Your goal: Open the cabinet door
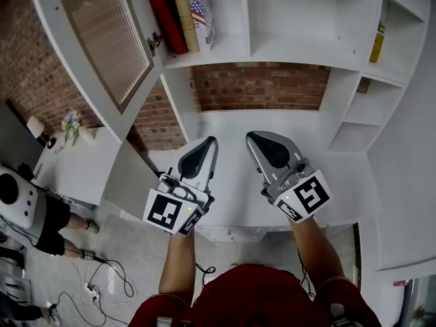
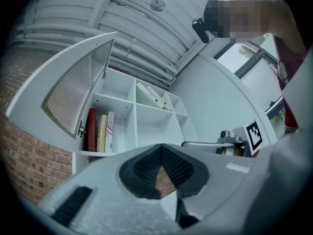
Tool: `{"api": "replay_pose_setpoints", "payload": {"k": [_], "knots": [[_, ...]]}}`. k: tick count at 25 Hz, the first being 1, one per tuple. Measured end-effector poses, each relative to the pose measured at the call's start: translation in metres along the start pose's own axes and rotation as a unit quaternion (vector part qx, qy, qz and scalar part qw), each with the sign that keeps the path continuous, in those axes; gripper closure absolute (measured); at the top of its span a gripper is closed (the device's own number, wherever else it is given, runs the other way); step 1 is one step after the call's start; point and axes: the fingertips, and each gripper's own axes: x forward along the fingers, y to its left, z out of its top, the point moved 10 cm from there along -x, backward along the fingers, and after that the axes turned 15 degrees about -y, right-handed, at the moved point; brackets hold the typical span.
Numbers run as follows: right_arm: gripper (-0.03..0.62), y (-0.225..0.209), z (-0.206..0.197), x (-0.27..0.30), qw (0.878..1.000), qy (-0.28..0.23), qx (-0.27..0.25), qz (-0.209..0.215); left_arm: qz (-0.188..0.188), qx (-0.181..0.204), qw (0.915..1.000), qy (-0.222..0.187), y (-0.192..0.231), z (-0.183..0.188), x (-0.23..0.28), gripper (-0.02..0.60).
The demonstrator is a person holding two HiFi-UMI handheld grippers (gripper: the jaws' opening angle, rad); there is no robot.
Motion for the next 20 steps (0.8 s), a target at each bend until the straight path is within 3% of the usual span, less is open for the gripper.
{"api": "replay_pose_setpoints", "payload": {"k": [20], "knots": [[0.583, 0.006, 0.018, -0.009, 1.0, -0.008, -0.01, -0.002, 0.003, -0.003, 1.0, -0.008, -0.013, 0.013, -0.004, 0.577]]}}
